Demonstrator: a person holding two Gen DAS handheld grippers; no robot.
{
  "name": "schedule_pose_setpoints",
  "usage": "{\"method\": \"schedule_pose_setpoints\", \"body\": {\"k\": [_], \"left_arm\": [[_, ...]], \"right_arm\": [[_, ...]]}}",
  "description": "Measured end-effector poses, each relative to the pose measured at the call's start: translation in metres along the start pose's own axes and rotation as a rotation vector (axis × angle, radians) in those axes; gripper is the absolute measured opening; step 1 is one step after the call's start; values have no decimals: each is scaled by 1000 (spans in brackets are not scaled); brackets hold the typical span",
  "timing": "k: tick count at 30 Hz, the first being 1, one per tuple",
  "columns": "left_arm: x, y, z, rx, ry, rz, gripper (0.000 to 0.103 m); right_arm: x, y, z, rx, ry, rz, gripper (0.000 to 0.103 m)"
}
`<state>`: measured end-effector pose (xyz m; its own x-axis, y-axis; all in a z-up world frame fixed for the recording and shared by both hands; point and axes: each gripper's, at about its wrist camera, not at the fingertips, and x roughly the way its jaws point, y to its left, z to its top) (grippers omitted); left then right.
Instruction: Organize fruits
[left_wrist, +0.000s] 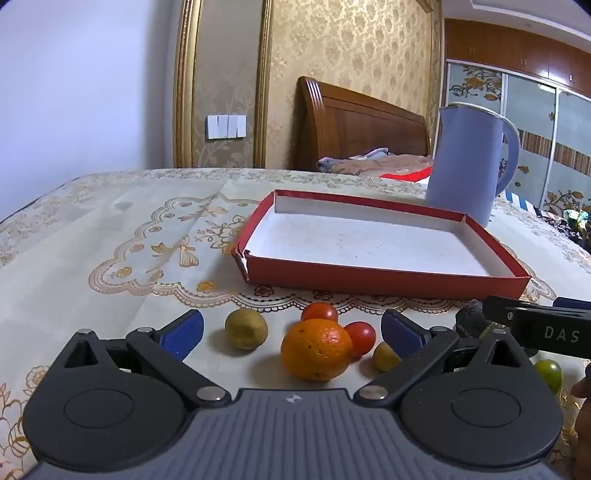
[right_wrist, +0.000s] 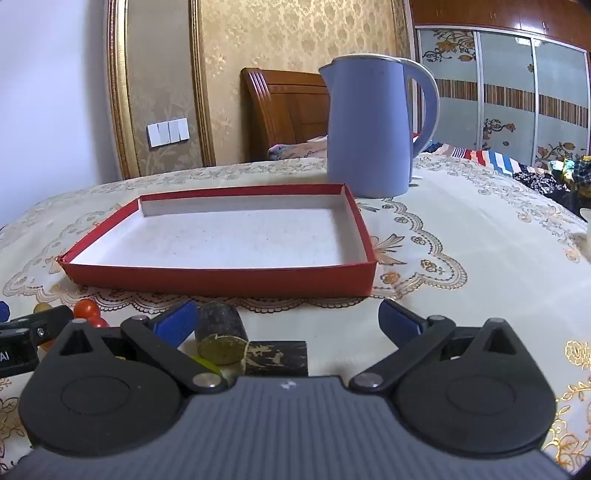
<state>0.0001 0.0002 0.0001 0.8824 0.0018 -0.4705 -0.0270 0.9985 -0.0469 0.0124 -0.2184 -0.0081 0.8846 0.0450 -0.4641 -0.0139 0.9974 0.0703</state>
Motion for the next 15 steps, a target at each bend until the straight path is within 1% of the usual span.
{"method": "schedule_pose_setpoints", "body": {"k": [3,4,5,6,8,12,15], "left_arm": [[2,0,1,-9,2,-5,103],[-4,-4,3,-1,-29,-9,103],[-4,-2,1,-3,-36,-24,103],[-3,-2,1,0,-34,-24,103],[-7,-5,0,6,-48,-10,103],[-7,0,-1,-4,-42,-23,103],[-12,-2,-2,6,-62,-14,103]], "right_arm": [[2,0,-1,8,7,8,103],[3,0,-1,9,12,10,103],[4,0,-1,10,16,13,103],[4,-6,1,16,17,16,103],[-1,-3,2,13,7,12,103],[-3,-4,3,6,-2,-2,103],[0,-2,-1,6,0,-8,103]]}}
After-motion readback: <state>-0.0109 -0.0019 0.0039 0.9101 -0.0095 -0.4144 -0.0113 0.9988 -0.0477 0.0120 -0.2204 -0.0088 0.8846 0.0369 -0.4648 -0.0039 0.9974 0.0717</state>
